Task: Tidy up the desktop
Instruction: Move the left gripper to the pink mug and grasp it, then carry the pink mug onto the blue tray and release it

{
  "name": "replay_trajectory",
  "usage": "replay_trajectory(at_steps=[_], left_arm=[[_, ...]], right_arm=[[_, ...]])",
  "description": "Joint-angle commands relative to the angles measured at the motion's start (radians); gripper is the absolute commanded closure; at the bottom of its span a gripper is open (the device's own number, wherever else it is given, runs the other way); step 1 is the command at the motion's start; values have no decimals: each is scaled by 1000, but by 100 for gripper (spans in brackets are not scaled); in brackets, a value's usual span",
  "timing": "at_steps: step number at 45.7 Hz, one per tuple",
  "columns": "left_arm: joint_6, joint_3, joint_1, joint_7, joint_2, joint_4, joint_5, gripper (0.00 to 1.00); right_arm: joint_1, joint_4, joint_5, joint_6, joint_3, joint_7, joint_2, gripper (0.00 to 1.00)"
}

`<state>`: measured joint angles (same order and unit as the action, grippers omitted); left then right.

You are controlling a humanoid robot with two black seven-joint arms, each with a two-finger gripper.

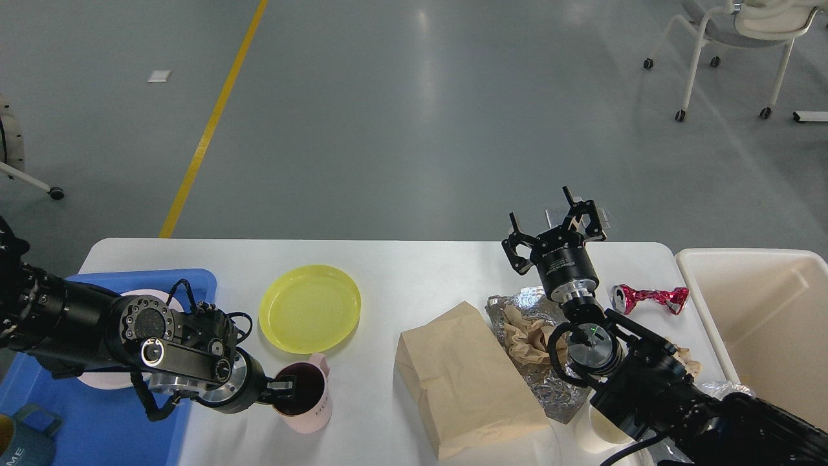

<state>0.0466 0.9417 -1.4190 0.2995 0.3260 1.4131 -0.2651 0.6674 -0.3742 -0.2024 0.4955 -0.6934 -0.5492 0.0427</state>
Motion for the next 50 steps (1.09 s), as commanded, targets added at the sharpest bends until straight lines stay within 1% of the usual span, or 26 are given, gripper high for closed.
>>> replay_trajectory(at_steps=[1, 4, 14, 16, 34, 39, 41, 43, 46, 50], left_arm=[[-5, -1, 11, -2, 1, -2, 3, 58], [-11, -1, 14, -2, 1, -2, 1, 64], [-14, -20, 14, 0, 1, -2, 1, 96], [-13, -20, 15, 1, 1, -2, 1, 100], [-4, -20, 2, 3, 11, 1, 9, 100], [7, -20, -20, 4, 19, 3, 10, 100], [32, -18, -49, 9, 34, 9, 9, 100], [82, -20, -86, 18, 60, 15, 7, 100], [205, -26, -156, 39, 106, 18, 6, 100], [395, -53, -268, 44, 198, 20, 4, 100]], right_arm=[[0, 0, 0, 0, 0, 0, 0, 0], [0, 0, 0, 0, 0, 0, -1, 0], [0, 0, 0, 0, 0, 0, 0, 0], [0, 0, 0, 0, 0, 0, 0, 0], [0, 1, 0, 0, 0, 0, -1, 0], [0, 1, 0, 0, 0, 0, 0, 0], [0, 1, 0, 0, 0, 0, -1, 0], [0, 1, 0, 0, 0, 0, 0, 0], [0, 1, 0, 0, 0, 0, 0, 0], [0, 1, 0, 0, 0, 0, -1, 0]])
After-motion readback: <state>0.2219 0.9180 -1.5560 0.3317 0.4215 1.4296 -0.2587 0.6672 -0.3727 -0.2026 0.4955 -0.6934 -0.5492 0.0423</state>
